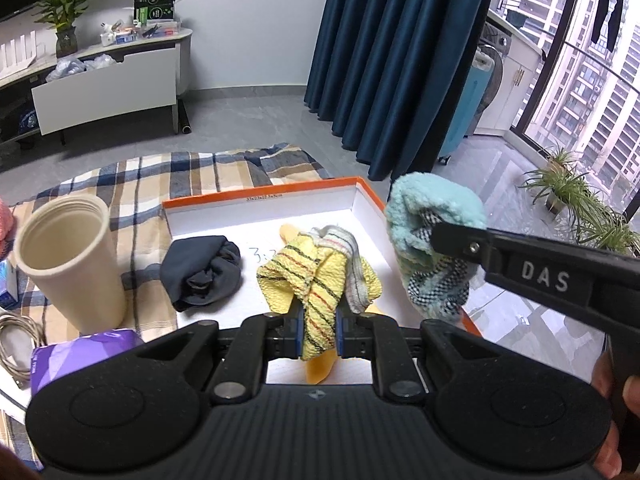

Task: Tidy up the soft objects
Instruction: 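Open both tools to drop the towel and hat into the box, then move both tools back toward the remaining items on the blanket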

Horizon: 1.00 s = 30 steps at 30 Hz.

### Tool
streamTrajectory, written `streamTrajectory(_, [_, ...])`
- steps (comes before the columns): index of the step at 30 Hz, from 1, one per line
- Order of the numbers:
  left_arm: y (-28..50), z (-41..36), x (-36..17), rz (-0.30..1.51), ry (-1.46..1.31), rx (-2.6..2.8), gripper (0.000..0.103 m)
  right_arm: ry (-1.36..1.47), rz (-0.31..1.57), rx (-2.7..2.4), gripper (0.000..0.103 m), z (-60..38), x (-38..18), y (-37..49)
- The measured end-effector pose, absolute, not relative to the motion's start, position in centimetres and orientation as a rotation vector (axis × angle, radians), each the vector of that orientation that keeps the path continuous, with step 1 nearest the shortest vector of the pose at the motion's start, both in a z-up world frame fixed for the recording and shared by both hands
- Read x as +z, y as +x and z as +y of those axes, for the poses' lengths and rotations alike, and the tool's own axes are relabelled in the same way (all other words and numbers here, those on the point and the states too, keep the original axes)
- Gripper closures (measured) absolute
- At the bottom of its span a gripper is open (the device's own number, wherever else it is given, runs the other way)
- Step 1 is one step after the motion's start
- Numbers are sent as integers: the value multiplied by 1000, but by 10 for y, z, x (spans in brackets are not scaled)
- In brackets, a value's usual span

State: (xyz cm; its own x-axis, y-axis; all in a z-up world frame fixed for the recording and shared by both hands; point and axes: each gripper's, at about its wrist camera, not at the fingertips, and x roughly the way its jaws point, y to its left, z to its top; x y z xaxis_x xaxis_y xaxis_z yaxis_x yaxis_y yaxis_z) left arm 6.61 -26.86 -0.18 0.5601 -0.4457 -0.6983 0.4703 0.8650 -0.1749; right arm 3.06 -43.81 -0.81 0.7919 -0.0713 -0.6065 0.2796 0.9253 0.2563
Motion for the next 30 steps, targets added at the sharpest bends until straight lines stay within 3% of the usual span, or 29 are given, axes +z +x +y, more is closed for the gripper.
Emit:
streamTrajectory(5, [72,-273,-7,831,35,-549,86,341,641,-188,83,-441,-13,42])
streamTrajectory(7, [74,-276,-10,847,35,-578,81,339,644,-186,82,-442,-15,49])
streamTrajectory(9, [75,-278,-12,858,42,-598,68,335,634,-179,71,-442,-17,53])
streamTrajectory(11, [73,-277,-14,856,45,-600,50,327,632,-190,66,-443,-18,58])
streamTrajectory(12, [73,-275,-14,856,42,-593,47,330,636,-192,65,-444,-19,59])
streamTrajectory(16, [70,-268,-9,845,42,-564,44,332,635,-198,65,-444,-19,56])
streamTrajectory(22, [62,-254,5,812,80,-473,30,332,611,-173,65,-435,-6,40])
streamTrajectory(26, [58,-240,16,789,80,-423,21,306,606,-150,55,-420,5,31])
streamTrajectory(30, [53,-221,23,783,54,-376,20,306,605,-132,50,-407,13,24])
